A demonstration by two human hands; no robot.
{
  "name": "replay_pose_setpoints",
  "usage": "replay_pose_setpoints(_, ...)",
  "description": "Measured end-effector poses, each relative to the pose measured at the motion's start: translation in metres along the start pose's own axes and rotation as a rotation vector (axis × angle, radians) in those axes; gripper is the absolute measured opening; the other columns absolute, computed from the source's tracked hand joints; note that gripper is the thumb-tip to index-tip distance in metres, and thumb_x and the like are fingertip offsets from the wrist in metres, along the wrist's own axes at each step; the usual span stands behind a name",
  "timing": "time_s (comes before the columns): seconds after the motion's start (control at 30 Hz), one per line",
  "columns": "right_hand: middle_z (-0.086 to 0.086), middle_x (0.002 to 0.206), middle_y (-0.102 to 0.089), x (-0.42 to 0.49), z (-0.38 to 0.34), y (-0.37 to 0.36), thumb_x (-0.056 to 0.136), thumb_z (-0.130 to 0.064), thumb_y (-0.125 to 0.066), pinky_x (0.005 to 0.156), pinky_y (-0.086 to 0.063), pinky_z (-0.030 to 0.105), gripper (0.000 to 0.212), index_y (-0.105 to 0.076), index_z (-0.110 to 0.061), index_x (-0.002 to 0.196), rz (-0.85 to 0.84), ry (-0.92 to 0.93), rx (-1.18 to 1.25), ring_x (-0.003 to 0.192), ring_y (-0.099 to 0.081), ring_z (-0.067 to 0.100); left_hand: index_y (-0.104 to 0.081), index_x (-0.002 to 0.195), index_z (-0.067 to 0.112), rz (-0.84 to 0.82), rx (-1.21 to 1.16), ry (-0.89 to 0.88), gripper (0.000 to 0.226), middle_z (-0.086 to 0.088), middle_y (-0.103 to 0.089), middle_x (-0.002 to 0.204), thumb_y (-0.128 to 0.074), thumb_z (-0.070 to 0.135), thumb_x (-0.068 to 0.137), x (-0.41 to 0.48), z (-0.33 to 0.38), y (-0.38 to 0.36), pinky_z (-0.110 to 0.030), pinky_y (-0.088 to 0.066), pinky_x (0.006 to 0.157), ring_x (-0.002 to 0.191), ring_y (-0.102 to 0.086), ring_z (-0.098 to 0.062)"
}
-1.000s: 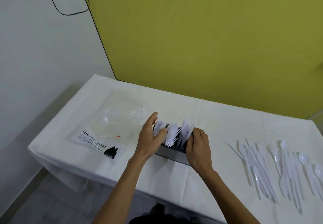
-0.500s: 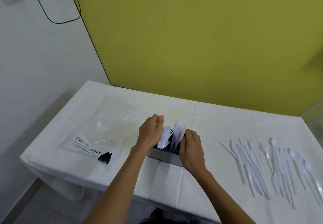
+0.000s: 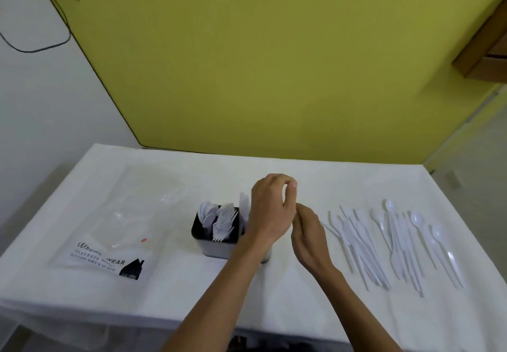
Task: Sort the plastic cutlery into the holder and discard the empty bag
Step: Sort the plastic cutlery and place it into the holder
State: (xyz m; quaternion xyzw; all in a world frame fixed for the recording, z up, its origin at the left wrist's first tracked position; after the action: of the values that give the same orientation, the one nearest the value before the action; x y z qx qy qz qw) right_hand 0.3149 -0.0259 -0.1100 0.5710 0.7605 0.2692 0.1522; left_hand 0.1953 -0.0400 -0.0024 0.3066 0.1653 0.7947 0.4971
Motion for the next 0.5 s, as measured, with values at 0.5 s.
replay_pose_setpoints(0.5, 0.008, 0.162, -0.030, -0.077, 0.154, 0.076, 0.104, -0.027, -0.041, 0.120, -0.032, 0.037, 0.053, -0.031, -0.013, 0.154, -0.144, -0.330, -0.539, 0.149, -0.028, 0.024, -0.042, 0.151, 0.016, -0.760, 0.179, -0.025, 0.046, -0.004, -0.032, 0.162, -0.038, 0.017, 0.105, -0.095, 0.005, -0.231, -0.031, -0.019, 0.124, 0.151, -0.024, -0.017)
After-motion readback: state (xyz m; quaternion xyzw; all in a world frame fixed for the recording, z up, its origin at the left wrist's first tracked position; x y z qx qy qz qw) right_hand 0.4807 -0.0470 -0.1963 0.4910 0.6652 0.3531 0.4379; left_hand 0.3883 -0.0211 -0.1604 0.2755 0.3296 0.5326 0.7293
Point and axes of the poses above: each hand's wrist, its own x-axis towards the middle knuckle, its own y-axis out of the back of the hand, z = x × y, the point moved 10 cm from there along x, towards the middle knuckle
